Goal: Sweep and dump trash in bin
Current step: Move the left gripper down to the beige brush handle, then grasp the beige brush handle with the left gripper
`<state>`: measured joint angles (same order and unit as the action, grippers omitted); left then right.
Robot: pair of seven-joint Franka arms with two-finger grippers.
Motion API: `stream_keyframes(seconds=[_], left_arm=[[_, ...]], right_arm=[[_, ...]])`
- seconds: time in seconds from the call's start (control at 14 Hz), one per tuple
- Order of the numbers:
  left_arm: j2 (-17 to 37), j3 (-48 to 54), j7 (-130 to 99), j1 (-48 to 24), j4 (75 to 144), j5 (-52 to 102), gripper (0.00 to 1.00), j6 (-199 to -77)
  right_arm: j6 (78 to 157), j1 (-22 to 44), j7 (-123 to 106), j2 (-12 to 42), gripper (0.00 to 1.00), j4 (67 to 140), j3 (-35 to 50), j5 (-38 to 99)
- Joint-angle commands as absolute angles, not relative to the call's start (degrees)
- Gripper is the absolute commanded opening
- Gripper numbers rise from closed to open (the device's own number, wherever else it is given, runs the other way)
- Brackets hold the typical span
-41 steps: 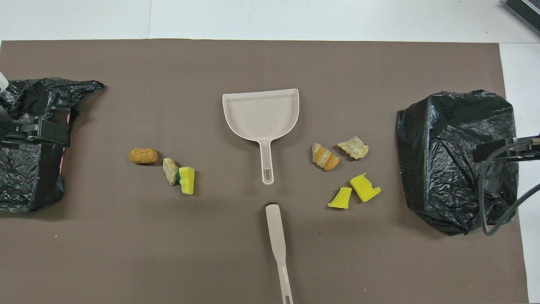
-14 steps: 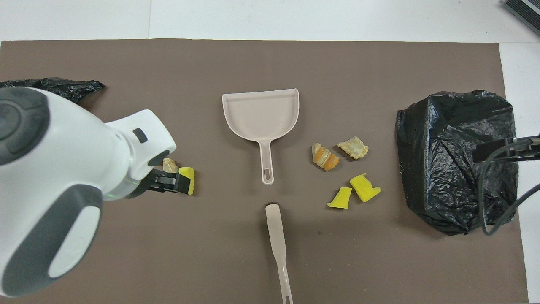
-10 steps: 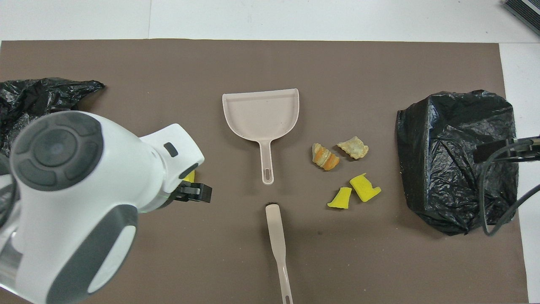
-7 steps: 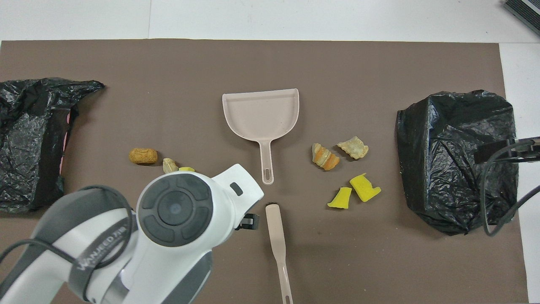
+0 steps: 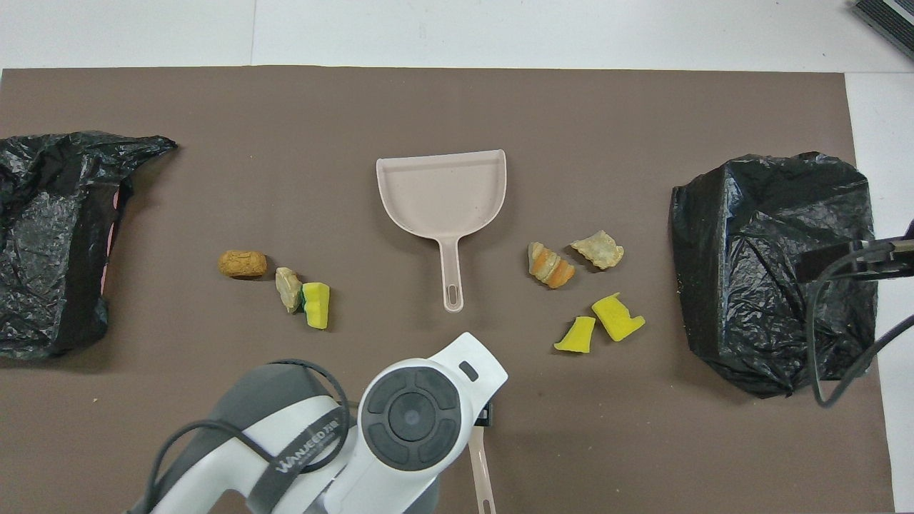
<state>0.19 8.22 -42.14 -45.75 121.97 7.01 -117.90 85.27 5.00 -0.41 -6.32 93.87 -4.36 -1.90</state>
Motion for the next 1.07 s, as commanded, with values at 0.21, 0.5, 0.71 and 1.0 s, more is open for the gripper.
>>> stream_keyframes(seconds=[0.21, 0.5, 0.71, 1.0], left_arm=[[-0.17, 7.12, -45.53, -51.15, 128.32, 8.00, 1.00, -126.74], [0.43, 7.12, -51.49, -53.35, 129.90, 8.35, 1.00, -127.26], [1.23, 7.12, -51.68, -54.58, 129.82, 8.35, 1.00, -127.27], [1.23, 7.12, -51.42, -54.58, 129.81, 10.54, 0.93, -127.18]], right_arm=[[85.43, 4.66, -2.28, -8.61, 1.00, 96.50, -4.39, -1.14], [84.90, 4.40, -2.63, -8.53, 1.00, 96.24, -4.48, -1.14], [84.81, 4.57, -5.70, -8.61, 1.00, 96.33, -4.75, -1.14], [84.73, 4.39, -6.15, -8.61, 1.00, 96.33, -4.75, -1.14]])
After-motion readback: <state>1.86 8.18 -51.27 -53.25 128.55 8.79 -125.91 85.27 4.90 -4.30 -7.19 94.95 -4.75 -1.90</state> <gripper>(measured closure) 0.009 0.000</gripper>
